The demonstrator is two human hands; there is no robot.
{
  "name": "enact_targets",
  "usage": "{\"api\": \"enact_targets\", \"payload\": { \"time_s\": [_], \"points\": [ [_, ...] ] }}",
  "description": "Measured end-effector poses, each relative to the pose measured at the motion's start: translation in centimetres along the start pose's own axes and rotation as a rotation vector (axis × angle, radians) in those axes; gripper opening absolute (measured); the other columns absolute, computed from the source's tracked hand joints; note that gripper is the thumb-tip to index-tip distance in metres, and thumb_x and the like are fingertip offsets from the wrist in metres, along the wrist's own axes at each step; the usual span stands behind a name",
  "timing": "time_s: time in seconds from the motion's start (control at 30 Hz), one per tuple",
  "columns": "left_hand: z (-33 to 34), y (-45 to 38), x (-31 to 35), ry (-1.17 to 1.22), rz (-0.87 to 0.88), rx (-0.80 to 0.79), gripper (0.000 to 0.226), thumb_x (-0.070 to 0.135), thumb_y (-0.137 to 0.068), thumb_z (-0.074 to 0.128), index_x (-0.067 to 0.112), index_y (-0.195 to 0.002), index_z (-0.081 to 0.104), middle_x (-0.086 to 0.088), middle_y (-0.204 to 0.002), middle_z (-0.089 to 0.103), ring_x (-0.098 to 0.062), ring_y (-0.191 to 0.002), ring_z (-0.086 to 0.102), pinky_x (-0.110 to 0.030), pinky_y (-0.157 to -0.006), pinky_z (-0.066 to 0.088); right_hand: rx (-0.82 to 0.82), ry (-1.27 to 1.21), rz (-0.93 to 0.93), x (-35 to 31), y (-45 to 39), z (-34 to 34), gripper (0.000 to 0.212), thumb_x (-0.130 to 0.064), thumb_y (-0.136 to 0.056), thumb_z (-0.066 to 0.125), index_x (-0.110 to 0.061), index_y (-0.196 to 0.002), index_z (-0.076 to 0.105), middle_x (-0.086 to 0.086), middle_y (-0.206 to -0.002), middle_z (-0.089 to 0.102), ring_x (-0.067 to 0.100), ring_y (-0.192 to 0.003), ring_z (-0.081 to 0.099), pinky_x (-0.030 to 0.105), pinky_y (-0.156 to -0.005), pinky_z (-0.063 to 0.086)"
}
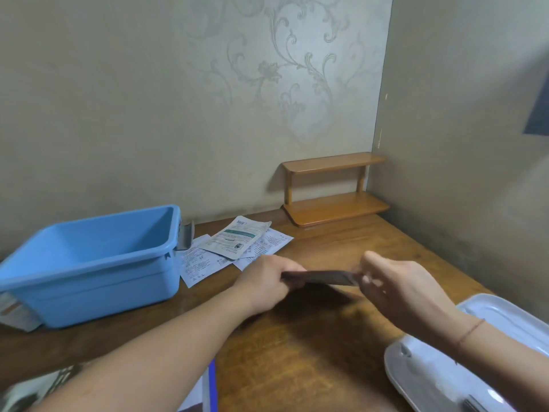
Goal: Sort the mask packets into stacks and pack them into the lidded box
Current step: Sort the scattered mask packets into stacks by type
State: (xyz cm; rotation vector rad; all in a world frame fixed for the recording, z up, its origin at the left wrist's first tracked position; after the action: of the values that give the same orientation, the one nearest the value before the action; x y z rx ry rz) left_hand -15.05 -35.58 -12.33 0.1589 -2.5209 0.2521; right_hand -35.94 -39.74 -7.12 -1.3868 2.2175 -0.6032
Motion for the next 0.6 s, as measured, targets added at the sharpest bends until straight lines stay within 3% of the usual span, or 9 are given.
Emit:
{"api": "enact_targets", "payload": {
  "time_s": [0.07, 0.13, 0.2, 0.3, 0.37, 0.43, 0.53, 0.6],
  "points": [
    [-1.7, 0.5, 0.5, 0.203, -0.034, 0.074, 0.014, 0.011, -0.083, 0.074, 0.020, -0.093, 0.077, 0.002, -0.081, 0.074, -0.015, -0.076, 0.068, -0.030, -0.072, 0.055, 0.096, -0.242, 0.218, 0.7, 0.7, -1.8, 0.027, -0.014, -0.092, 0.061, -0.024, -0.075, 0.042, -0.012, -0.057, 0.058, 0.009, -0.050, 0.059, 0.023, -0.041, 0.046],
    [-3.0, 1.5, 0.7, 0.579, -0.091, 0.137, 0.026, 0.007, -0.073, 0.083, 0.006, -0.097, 0.075, -0.007, -0.085, 0.076, -0.018, -0.075, 0.070, -0.029, -0.072, 0.056, 0.135, -0.594, 0.482, 0.8, 1.8, -2.4, 0.028, -0.008, -0.092, 0.059, -0.016, -0.072, 0.041, -0.002, -0.056, 0.062, 0.014, -0.052, 0.064, 0.031, -0.045, 0.054],
    [-3.1, 2.5, 0.5, 0.916, -0.163, 0.134, 0.037, 0.016, -0.066, 0.082, 0.003, -0.099, 0.073, -0.015, -0.092, 0.075, -0.022, -0.077, 0.070, -0.030, -0.073, 0.057, 0.079, -0.984, 0.763, -0.3, 3.6, -1.4, 0.028, -0.002, -0.092, 0.058, -0.011, -0.073, 0.039, 0.008, -0.059, 0.060, 0.022, -0.049, 0.061, 0.039, -0.045, 0.054],
    [-2.3, 4.0, 0.7, 0.950, -0.282, 0.069, 0.026, 0.014, -0.076, 0.078, 0.002, -0.099, 0.074, -0.018, -0.095, 0.074, -0.022, -0.076, 0.068, -0.028, -0.068, 0.056, -0.169, -1.250, 0.992, -3.8, 6.2, 0.7, 0.018, 0.007, -0.087, 0.060, -0.008, -0.084, 0.049, 0.011, -0.060, 0.053, 0.017, -0.044, 0.049, 0.033, -0.043, 0.051],
    [-2.3, 5.1, 0.9, 0.870, -0.330, 0.002, 0.017, 0.012, -0.082, 0.076, 0.004, -0.097, 0.074, -0.015, -0.093, 0.075, -0.020, -0.076, 0.069, -0.027, -0.071, 0.057, -0.339, -1.266, 1.026, -6.1, 7.4, 1.5, 0.015, 0.008, -0.084, 0.062, -0.002, -0.092, 0.054, 0.011, -0.057, 0.057, 0.016, -0.043, 0.048, 0.032, -0.042, 0.051],
    [-2.9, 6.3, 1.2, 0.753, -0.339, -0.070, 0.014, 0.015, -0.082, 0.078, 0.008, -0.095, 0.075, -0.013, -0.093, 0.076, -0.022, -0.081, 0.070, -0.034, -0.080, 0.056, -0.443, -1.171, 0.966, -7.2, 7.9, 1.6, 0.018, 0.002, -0.085, 0.066, -0.004, -0.101, 0.060, 0.016, -0.071, 0.069, 0.027, -0.050, 0.059, 0.034, -0.045, 0.053],
    [-5.2, 8.7, 1.0, 0.720, -0.379, -0.083, 0.018, 0.015, -0.081, 0.080, 0.012, -0.098, 0.074, -0.011, -0.096, 0.076, -0.021, -0.084, 0.069, -0.037, -0.086, 0.055, -0.445, -1.065, 0.793, -9.7, 7.4, 0.8, 0.024, -0.012, -0.082, 0.074, -0.020, -0.104, 0.070, 0.013, -0.088, 0.075, 0.039, -0.074, 0.071, 0.039, -0.055, 0.056],
    [-7.5, 10.3, 0.4, 0.870, -0.406, -0.011, 0.012, 0.009, -0.082, 0.077, 0.016, -0.091, 0.072, -0.002, -0.081, 0.074, -0.013, -0.073, 0.067, -0.027, -0.076, 0.055, -0.436, -1.097, 0.777, -11.3, 6.9, 1.1, 0.036, -0.026, -0.059, 0.087, -0.028, -0.094, 0.076, 0.010, -0.083, 0.076, 0.038, -0.072, 0.072, 0.046, -0.065, 0.057]
  ]
}}
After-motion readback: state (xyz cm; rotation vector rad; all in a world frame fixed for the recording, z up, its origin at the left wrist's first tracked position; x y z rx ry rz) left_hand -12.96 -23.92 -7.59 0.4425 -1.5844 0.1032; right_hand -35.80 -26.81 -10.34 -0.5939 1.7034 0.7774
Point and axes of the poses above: each hand's wrist, its own y-axis away from the middle knuckle, its own z-axis out of the palm, x = y × z, the point moved 6 cm from there along -y, towards the middle knuckle
